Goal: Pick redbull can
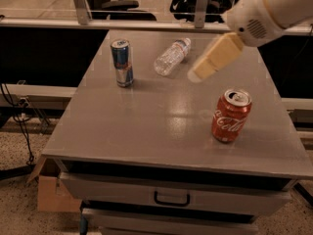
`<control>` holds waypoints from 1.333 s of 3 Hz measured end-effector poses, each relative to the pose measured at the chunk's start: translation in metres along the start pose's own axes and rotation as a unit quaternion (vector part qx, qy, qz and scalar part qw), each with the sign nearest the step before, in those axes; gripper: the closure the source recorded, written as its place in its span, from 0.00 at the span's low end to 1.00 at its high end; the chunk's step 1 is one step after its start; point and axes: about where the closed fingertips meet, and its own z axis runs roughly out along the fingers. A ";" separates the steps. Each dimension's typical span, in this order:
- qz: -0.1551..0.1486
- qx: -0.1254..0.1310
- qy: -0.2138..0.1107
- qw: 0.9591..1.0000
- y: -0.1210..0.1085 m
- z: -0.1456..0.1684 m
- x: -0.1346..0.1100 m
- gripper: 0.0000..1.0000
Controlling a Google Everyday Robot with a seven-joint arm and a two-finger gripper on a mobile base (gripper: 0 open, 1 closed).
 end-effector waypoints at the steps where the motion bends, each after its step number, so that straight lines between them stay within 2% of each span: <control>1: 0.021 0.011 -0.032 0.999 -0.007 0.035 -0.034 0.00; 2: 0.025 0.018 -0.039 0.999 -0.010 0.038 -0.040 0.00; 3: 0.030 0.003 -0.056 0.998 -0.005 0.054 -0.044 0.00; 4: 0.036 -0.026 -0.097 0.994 -0.001 0.098 -0.054 0.00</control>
Offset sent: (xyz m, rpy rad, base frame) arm 0.0283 0.0356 -0.0013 0.0668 -0.0245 -0.0255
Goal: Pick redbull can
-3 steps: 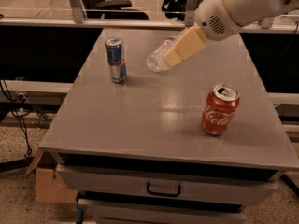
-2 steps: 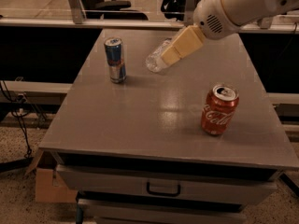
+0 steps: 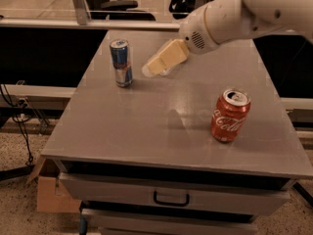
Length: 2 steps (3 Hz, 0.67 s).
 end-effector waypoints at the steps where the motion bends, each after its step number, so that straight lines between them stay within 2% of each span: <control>1: 0.006 -0.010 -0.038 0.999 -0.004 0.036 -0.004 0.00; 2: 0.007 -0.013 -0.068 0.998 -0.012 0.069 -0.009 0.00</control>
Offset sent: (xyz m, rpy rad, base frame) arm 0.0771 0.0632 -0.0485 0.1962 -0.0806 0.0383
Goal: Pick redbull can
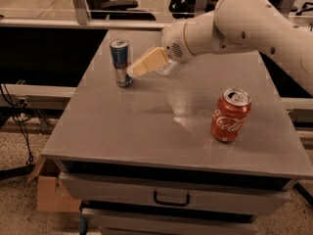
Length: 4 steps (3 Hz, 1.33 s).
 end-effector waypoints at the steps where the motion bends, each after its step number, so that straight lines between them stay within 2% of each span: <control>1: 0.001 -0.008 -0.026 1.000 -0.003 0.029 -0.006 0.00; 2: 0.000 -0.025 -0.049 0.998 0.000 0.055 -0.014 0.00; 3: 0.000 -0.045 -0.063 0.997 0.008 0.073 -0.018 0.15; 4: -0.001 -0.058 -0.068 0.996 0.014 0.082 -0.020 0.38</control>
Offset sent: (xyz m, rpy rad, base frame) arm 0.0443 0.0711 -0.0198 0.1441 -0.0348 0.0939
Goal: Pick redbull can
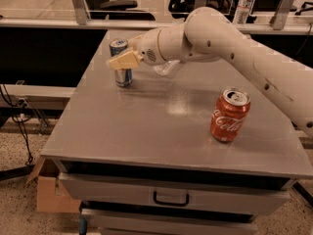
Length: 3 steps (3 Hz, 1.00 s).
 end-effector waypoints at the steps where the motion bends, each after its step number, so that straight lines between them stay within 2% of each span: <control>1: 0.003 0.001 -0.009 1.000 0.000 0.001 -0.002 0.62; 2: 0.009 0.021 -0.041 0.999 -0.013 -0.011 -0.019 0.84; 3: -0.006 0.057 -0.080 0.995 -0.039 -0.040 -0.054 1.00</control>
Offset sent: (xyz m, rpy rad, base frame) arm 0.0232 -0.0318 0.0594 0.1788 -0.0841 -0.1116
